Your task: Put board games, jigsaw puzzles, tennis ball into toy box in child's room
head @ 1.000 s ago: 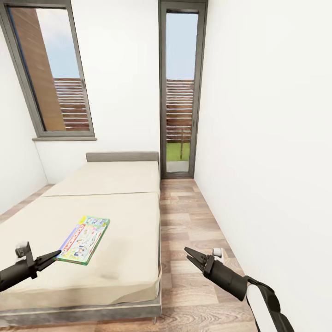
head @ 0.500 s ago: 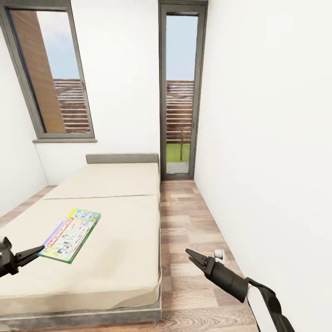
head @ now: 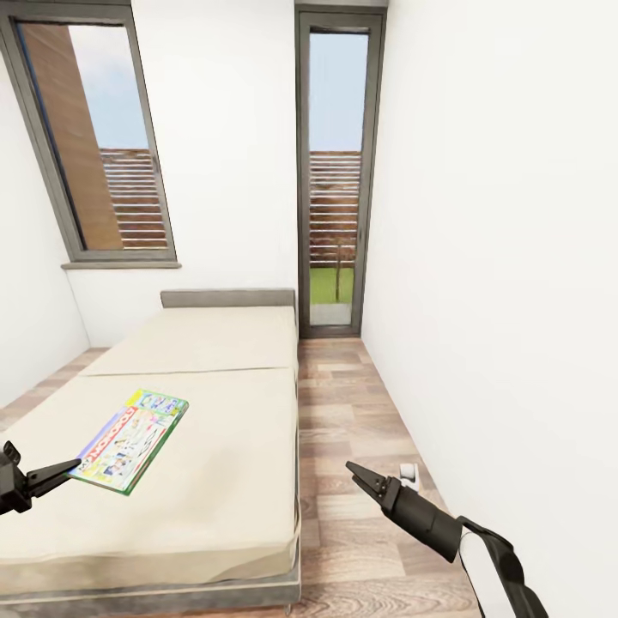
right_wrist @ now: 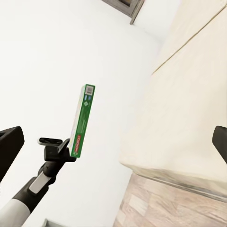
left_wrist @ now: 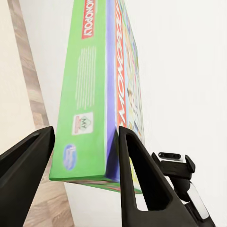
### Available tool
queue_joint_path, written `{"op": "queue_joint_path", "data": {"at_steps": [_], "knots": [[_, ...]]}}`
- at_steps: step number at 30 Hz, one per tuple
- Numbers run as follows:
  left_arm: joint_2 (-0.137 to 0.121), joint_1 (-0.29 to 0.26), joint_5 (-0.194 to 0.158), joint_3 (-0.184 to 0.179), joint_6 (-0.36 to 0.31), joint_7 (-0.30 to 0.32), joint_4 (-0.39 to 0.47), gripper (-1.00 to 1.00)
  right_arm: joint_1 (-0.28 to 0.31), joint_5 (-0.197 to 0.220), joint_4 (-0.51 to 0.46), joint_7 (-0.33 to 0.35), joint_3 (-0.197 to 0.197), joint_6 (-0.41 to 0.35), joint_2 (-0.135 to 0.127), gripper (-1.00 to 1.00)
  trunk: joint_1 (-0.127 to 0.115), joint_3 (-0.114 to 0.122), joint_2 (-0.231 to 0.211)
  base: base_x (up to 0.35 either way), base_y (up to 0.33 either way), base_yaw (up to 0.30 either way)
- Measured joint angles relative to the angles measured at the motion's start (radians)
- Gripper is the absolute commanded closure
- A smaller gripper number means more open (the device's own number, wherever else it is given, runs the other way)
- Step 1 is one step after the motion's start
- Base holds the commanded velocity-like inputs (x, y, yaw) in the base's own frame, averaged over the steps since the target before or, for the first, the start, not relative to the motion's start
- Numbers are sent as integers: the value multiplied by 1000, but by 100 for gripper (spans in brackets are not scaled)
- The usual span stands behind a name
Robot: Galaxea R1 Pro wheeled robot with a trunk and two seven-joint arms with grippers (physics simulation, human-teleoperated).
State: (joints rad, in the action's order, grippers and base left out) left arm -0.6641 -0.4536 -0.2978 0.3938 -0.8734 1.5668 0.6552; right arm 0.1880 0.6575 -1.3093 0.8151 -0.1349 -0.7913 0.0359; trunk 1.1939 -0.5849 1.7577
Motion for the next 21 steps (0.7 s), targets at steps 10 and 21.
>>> {"op": "queue_joint_path", "data": {"at_steps": [10, 21], "knots": [[-2, 0, 0, -2, 0, 0, 0, 100, 1, 0, -5, -2, 1, -16, -1, -100, -38, 31, -70, 0, 0, 0], [-3, 0, 1, -2, 0, 0, 0, 100, 4, -5, -7, -6, 3, -21, -3, -100, -81, 66, -147, 0, 0, 0]]}}
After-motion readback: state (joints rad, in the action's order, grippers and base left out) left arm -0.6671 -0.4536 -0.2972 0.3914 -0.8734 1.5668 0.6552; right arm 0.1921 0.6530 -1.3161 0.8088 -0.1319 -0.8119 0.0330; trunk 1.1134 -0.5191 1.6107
